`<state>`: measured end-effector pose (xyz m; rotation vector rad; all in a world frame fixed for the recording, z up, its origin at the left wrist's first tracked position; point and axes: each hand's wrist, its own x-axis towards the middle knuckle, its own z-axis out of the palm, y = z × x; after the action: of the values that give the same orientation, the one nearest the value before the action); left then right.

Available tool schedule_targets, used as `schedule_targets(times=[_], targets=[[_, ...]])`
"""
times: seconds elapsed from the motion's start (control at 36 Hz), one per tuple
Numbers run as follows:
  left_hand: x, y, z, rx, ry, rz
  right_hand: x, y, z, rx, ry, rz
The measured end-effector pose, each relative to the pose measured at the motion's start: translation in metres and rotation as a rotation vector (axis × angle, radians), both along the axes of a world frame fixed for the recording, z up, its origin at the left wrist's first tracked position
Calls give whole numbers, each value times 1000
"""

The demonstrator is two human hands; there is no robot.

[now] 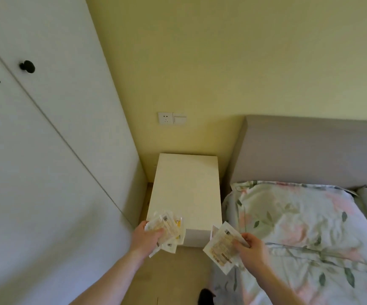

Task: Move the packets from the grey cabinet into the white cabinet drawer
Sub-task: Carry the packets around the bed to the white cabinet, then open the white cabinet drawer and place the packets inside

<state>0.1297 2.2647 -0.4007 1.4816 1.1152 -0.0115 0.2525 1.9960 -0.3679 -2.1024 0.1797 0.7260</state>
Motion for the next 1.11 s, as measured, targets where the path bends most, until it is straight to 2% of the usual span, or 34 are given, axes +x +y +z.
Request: schedule_targets(times=[0.19,0.36,0.53,0.67,0.81,0.97,1.03,1.11], targets=[[82,31,-61,10,97,-45,94,57,-63,-44,99,2],[136,64,-141,8,154,-67,153,104,-154,-41,119,-15],[168,84,-214,54,185,-105,177,137,-252,23,171,-87],[180,94,-263,96,166,-101,182,159,-311,96,242,-243],[182,95,-284,212,157,-118,175,164,-333,54,181,-279],[173,103,-296,361,151,-154,161,149,-329,-73,3,-192],[162,107,-294,395,111,-108,154,138,-326,-47,-17,-246],[131,113,-293,460,85,88,138,115,-328,-82,-57,-358]])
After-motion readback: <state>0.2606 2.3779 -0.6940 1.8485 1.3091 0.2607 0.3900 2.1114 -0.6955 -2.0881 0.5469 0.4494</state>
